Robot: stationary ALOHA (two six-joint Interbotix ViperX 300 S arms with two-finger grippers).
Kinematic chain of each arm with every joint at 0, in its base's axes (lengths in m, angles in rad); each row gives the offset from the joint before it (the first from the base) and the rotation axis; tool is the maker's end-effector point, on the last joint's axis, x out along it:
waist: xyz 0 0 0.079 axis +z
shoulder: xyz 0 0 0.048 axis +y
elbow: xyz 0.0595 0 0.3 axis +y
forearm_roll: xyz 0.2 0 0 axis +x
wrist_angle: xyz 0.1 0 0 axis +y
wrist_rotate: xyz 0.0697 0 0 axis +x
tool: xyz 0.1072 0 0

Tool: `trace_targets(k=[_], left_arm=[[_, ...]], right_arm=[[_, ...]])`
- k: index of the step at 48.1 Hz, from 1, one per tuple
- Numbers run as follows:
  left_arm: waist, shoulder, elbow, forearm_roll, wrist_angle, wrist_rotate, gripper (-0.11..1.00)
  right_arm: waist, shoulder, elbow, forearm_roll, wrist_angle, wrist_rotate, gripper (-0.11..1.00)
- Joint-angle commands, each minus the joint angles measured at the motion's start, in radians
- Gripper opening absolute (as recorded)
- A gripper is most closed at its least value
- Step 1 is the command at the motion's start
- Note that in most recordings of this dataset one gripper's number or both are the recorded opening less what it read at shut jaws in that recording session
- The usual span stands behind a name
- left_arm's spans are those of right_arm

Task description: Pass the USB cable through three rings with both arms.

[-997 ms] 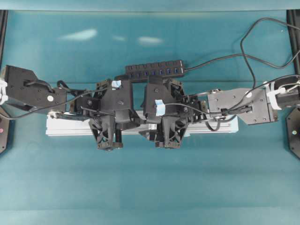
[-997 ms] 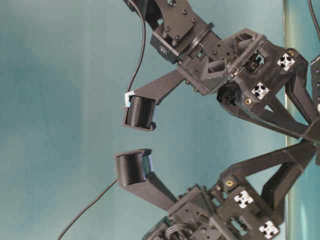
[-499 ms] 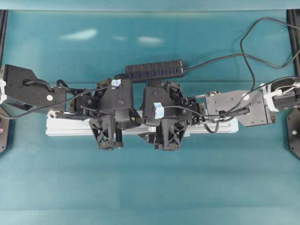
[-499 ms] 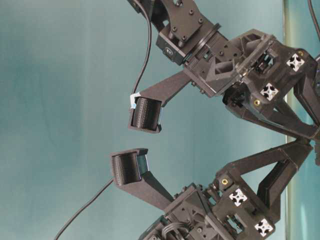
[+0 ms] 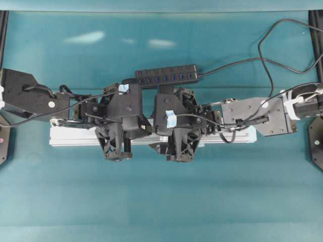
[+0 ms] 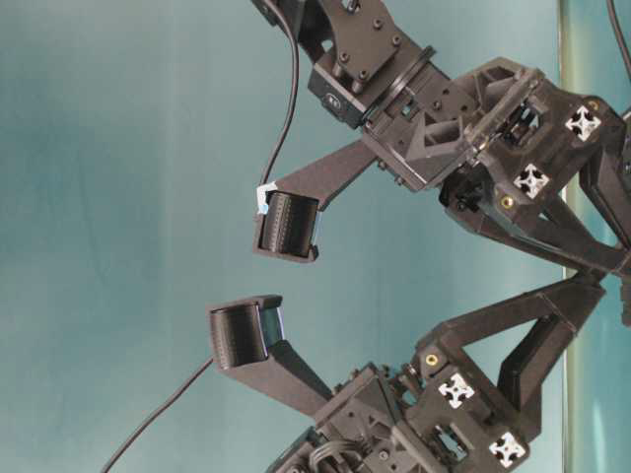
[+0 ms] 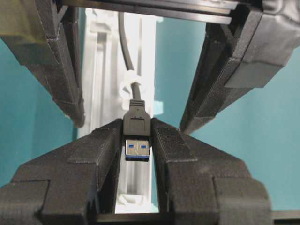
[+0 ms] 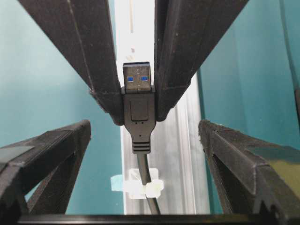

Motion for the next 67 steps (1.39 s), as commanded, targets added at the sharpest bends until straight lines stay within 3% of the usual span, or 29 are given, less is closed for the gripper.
trace_targets(k=[1,9,21,27,63,65,67], left_arm=[[-0.005,-0.029,-0.015,0.002,-0.006,0.002,0.23],[-0.006,-0.029,-0.012,0.000,0.000,0.002,0.23],[-0.009,-0.031,-0.006,0.000,0.020,0.000,0.23],[-0.011,-0.031,0.003,0.002,0.028,0.000,0.23],[-0.011,-0.023,0.025,0.002,0.028,-0.017,0.23],[-0.011,-0.023,0.031,0.002,0.028,-0.017,0.27],[-0.011,-0.026,0.035,0.002,0.029,-0.017,0.39]], right_arm=[[0.003,-0.006,-0.012,-0.002,-0.009,0.008,0.77],[0.003,-0.006,-0.012,-0.002,-0.011,0.008,0.68],[0.003,-0.009,-0.014,-0.002,-0.011,0.006,0.10],[0.005,-0.009,-0.015,-0.002,-0.012,0.003,-0.06],[0.003,-0.008,-0.023,-0.002,-0.020,0.000,-0.07],[0.005,-0.006,-0.023,-0.002,-0.015,0.000,-0.07],[0.003,-0.006,-0.025,-0.002,-0.008,0.000,-0.07]])
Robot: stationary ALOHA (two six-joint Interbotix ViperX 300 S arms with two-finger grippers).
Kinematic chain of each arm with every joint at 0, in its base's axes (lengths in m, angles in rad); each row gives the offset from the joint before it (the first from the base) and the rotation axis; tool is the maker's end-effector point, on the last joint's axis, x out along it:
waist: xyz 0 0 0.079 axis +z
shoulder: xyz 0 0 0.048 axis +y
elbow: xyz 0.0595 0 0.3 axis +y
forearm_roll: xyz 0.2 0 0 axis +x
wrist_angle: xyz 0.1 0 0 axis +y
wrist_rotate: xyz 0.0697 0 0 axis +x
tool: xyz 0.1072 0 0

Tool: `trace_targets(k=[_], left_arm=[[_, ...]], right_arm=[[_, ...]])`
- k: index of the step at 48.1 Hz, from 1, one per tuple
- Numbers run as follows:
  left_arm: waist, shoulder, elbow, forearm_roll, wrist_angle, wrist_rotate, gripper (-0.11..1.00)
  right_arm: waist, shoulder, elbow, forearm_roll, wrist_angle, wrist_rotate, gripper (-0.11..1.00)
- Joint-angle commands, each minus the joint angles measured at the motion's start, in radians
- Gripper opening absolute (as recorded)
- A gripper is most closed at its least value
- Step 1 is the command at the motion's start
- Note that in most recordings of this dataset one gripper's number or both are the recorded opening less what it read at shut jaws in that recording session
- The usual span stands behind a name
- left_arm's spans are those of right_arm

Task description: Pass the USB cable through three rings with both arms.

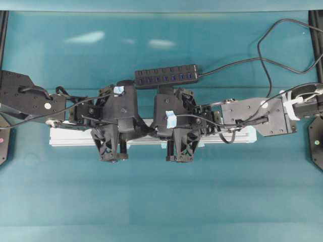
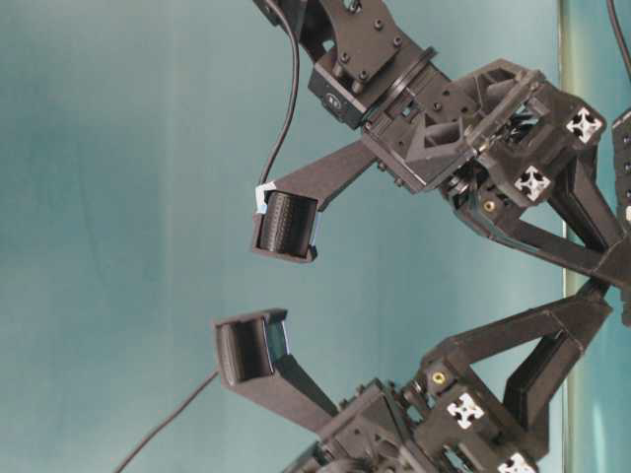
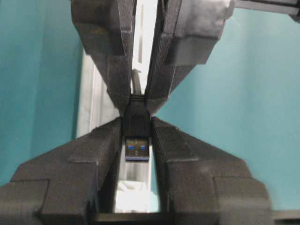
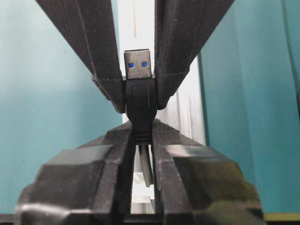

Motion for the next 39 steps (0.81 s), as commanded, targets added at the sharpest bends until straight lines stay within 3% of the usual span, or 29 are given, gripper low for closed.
trace_targets(k=[1,7,11,18,30,39], left_arm=[[-0.005,-0.014,0.005,0.002,-0.002,0.002,0.45],[-0.008,-0.048,0.025,0.000,0.008,-0.011,0.83],[-0.008,-0.078,0.035,0.002,0.018,-0.023,0.96],[-0.008,-0.140,0.066,0.002,0.049,-0.034,0.91],[-0.003,-0.261,0.130,0.002,0.133,-0.038,0.91],[-0.002,-0.345,0.176,0.000,0.173,-0.071,0.91]], right_arm=[[0.002,-0.009,-0.025,-0.002,0.008,0.002,-0.07],[0.003,-0.005,-0.037,-0.003,0.049,0.000,-0.07],[0.008,0.002,-0.048,-0.003,0.080,-0.002,-0.07],[0.014,0.020,-0.081,-0.009,0.138,-0.008,-0.07],[0.029,0.074,-0.155,-0.015,0.261,-0.092,-0.07],[0.032,0.118,-0.204,-0.009,0.321,-0.115,-0.07]])
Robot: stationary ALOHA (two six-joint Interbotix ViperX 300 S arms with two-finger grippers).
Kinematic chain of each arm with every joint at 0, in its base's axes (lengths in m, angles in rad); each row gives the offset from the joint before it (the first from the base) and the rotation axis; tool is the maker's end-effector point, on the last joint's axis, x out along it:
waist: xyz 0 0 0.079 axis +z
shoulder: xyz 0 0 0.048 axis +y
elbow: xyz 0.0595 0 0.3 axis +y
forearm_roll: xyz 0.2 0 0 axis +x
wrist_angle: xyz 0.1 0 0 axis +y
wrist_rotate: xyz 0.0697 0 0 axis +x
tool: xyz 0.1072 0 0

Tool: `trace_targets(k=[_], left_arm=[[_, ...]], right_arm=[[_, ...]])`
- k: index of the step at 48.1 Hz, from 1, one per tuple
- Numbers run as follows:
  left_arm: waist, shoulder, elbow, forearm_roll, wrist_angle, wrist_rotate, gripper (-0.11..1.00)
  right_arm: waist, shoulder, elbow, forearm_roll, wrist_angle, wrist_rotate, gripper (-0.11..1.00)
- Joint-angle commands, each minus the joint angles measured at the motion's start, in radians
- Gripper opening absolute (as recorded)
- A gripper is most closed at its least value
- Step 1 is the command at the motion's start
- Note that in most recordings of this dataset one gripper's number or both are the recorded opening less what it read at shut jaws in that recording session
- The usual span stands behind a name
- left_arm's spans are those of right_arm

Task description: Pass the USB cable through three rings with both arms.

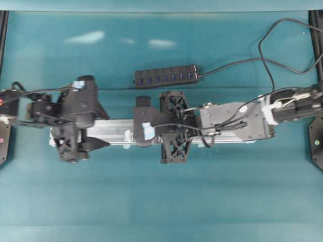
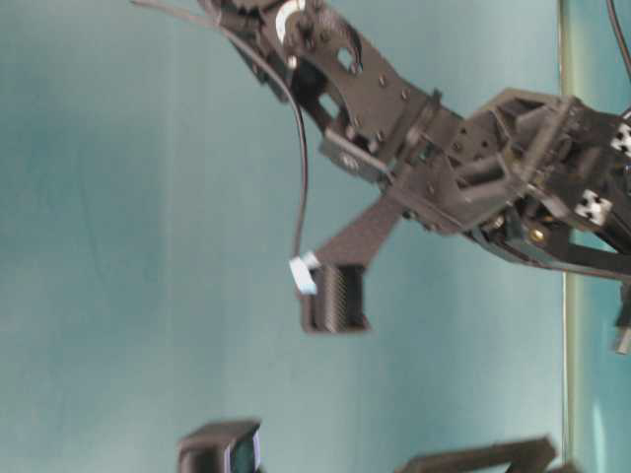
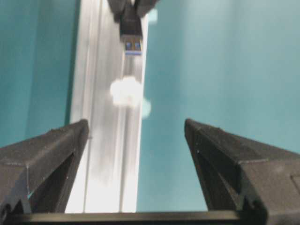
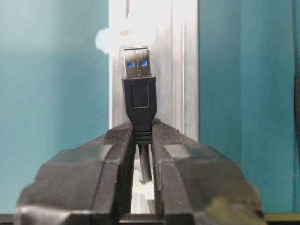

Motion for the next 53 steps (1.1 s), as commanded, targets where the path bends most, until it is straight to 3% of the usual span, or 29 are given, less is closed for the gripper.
trace_targets(k=[1,16,53], left_arm=[[0.002,-0.048,0.006,0.002,0.005,-0.014,0.91],[0.003,-0.124,0.055,0.000,0.006,-0.067,0.91],[0.005,-0.118,0.052,0.000,0.005,-0.069,0.90]], right_arm=[[0.006,0.011,-0.040,0.003,0.017,-0.011,-0.07],[0.006,0.075,-0.129,0.014,0.126,-0.012,-0.07],[0.020,0.100,-0.166,0.017,0.135,-0.012,-0.07]])
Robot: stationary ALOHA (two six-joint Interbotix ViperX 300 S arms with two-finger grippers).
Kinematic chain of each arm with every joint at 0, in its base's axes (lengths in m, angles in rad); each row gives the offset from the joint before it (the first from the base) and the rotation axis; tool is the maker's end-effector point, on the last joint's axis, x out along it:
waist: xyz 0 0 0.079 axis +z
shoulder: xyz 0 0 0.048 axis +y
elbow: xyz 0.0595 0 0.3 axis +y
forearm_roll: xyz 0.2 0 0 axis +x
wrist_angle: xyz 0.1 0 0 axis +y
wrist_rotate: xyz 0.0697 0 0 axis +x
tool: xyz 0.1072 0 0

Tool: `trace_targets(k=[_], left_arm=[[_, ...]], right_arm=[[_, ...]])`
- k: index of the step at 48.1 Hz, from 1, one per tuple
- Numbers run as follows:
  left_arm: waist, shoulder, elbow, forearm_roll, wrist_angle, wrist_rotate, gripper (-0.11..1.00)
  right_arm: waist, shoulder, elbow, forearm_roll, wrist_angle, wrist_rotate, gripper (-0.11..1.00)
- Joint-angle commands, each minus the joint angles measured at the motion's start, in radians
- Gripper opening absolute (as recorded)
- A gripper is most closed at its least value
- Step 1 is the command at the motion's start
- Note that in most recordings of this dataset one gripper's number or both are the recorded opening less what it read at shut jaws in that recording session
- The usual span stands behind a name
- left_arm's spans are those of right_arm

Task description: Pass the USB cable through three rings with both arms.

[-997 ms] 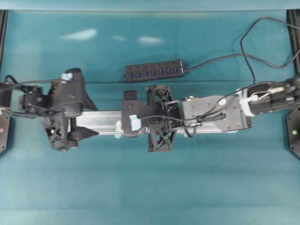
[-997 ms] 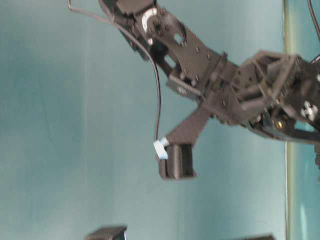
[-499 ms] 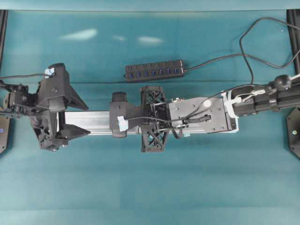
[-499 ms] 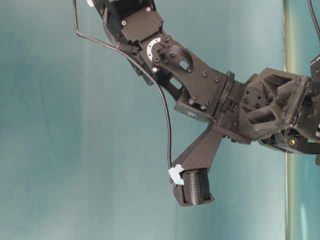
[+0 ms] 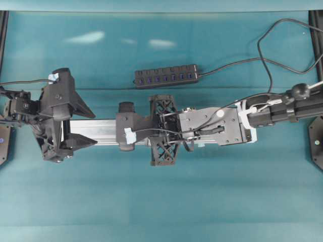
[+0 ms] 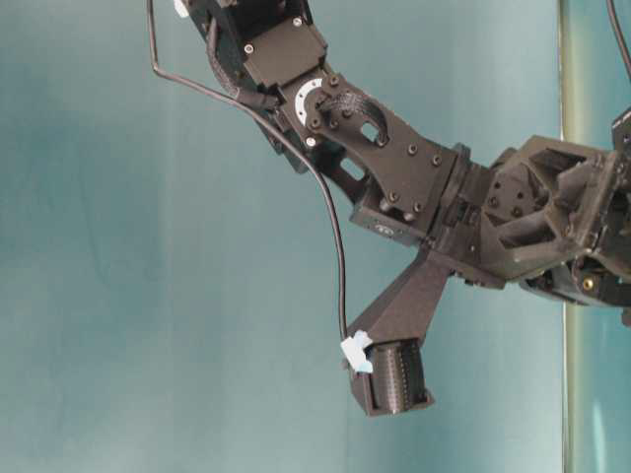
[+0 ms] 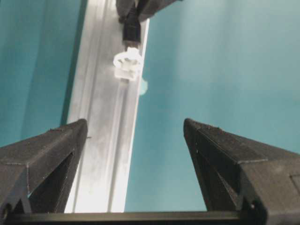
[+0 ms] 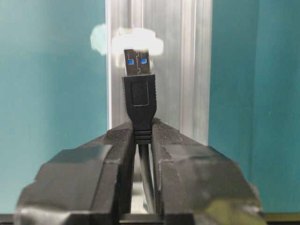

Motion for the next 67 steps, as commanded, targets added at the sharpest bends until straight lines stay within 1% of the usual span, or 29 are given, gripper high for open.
trace_targets(k=[1,10,28,48,57,64,67], left_arm=[[0.002,-0.005,-0.012,0.002,-0.003,0.000,0.90],[0.002,-0.003,-0.012,0.000,-0.005,0.000,0.90],[0.000,-0.005,-0.011,0.002,-0.009,0.000,0.90],[0.000,0.000,-0.012,0.002,-0.012,0.000,0.90],[0.000,0.020,-0.003,0.000,-0.037,0.002,0.90],[0.005,0.086,0.008,0.005,-0.091,0.031,0.90],[0.005,0.123,0.008,0.006,-0.104,0.055,0.90]], right_arm=[[0.006,-0.002,-0.026,0.000,-0.003,-0.009,-0.07],[0.005,0.017,-0.052,0.002,-0.003,-0.009,-0.07],[0.005,0.028,-0.058,0.002,-0.011,-0.008,-0.07],[-0.002,0.040,-0.095,0.002,-0.034,-0.008,-0.07],[-0.002,0.040,-0.094,0.009,-0.044,-0.006,-0.07],[-0.002,0.038,-0.087,0.014,-0.071,-0.003,-0.07],[-0.002,0.037,-0.087,0.015,-0.084,-0.002,-0.07]])
